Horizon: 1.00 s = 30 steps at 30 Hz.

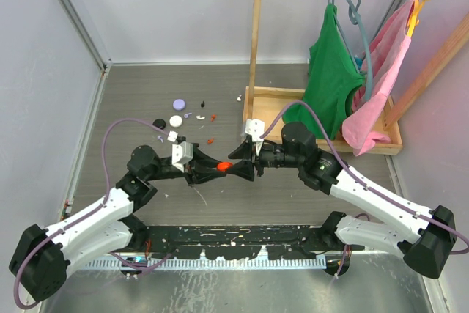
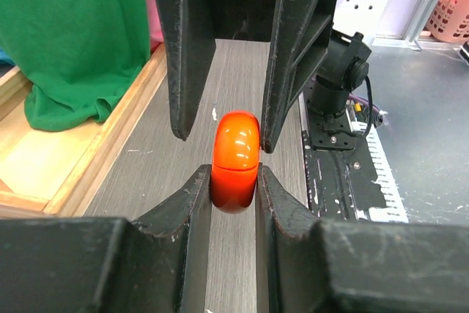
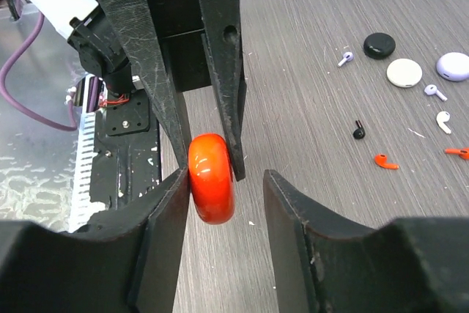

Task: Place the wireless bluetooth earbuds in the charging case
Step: Open the charging case.

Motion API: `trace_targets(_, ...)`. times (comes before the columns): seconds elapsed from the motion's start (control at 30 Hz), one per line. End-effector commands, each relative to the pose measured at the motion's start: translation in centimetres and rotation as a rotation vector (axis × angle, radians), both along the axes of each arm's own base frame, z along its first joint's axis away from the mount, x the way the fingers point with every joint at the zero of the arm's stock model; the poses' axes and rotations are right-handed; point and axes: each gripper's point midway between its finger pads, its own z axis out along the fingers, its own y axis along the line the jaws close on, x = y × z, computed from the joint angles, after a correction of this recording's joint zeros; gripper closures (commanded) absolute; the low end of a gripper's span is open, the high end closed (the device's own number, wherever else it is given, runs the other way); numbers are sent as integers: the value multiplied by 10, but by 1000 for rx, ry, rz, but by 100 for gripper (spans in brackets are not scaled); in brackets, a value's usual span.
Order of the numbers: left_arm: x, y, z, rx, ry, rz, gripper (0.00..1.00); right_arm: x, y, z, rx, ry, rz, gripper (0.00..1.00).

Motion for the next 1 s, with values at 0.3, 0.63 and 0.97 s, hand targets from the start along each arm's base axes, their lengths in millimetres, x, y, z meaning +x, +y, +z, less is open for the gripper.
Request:
trace_targets(0.3, -11, 3, 10, -27, -84, -31, 100, 30, -9, 37, 66, -54, -145, 48)
trace_targets(0.63, -7, 5, 12, -43, -74, 13, 100, 43, -9, 31, 47, -22, -200, 44)
trace_targets(0.97, 24, 17, 5, -113, -11, 236, 100, 41, -22, 43, 128, -116, -239, 27)
